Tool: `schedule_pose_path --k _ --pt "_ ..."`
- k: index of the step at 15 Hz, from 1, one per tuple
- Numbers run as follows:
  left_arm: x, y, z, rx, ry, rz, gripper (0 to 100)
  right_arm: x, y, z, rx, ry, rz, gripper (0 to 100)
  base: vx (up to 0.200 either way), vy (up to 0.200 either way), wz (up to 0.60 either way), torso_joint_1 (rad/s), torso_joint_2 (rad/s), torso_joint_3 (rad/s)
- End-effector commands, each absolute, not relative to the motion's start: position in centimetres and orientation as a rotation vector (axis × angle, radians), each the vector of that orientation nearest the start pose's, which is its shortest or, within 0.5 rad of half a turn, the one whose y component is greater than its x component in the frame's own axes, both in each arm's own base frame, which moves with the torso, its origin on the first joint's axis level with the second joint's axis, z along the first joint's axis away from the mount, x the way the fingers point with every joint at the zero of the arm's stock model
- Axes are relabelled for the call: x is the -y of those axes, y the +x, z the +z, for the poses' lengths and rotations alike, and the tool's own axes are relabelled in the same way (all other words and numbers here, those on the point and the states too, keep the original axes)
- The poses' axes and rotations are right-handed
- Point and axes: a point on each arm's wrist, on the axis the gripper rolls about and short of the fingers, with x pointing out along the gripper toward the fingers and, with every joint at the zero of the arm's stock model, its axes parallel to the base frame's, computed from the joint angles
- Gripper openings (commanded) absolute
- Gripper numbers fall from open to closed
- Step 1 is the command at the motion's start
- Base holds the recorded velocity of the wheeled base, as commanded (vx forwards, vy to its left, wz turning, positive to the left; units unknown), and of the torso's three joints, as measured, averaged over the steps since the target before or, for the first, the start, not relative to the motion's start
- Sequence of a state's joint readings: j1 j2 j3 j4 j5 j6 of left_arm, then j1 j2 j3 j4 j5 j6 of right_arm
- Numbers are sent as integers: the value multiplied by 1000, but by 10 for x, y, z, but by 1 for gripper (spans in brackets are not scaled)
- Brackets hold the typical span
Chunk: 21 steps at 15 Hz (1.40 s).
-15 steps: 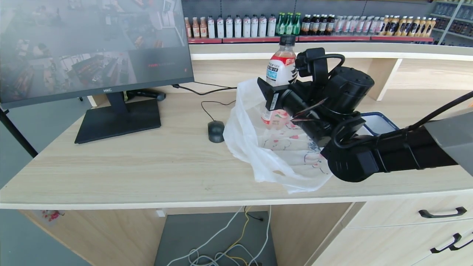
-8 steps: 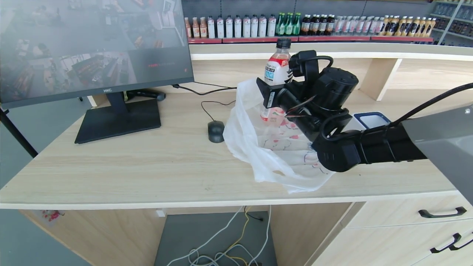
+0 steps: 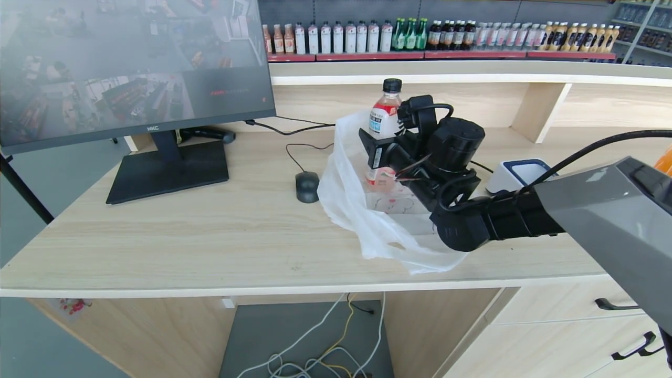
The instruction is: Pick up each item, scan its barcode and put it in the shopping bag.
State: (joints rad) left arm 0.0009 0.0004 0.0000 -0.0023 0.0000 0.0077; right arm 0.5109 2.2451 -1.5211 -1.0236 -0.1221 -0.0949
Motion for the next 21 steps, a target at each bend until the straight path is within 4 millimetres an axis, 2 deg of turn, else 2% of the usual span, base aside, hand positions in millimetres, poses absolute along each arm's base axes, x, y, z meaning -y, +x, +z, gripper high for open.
schedule_pose_path --k 1,14,21 --pt "0 -23 76 3 8 2 100 -227 411 196 283 -6 372 0 0 0 0 0 0 0" --pt "0 -23 76 2 8 2 100 -233 405 182 259 -14 389 0 0 0 0 0 0 0" --pt "0 -23 76 3 8 2 100 -233 405 181 253 -16 391 0 0 0 0 0 0 0"
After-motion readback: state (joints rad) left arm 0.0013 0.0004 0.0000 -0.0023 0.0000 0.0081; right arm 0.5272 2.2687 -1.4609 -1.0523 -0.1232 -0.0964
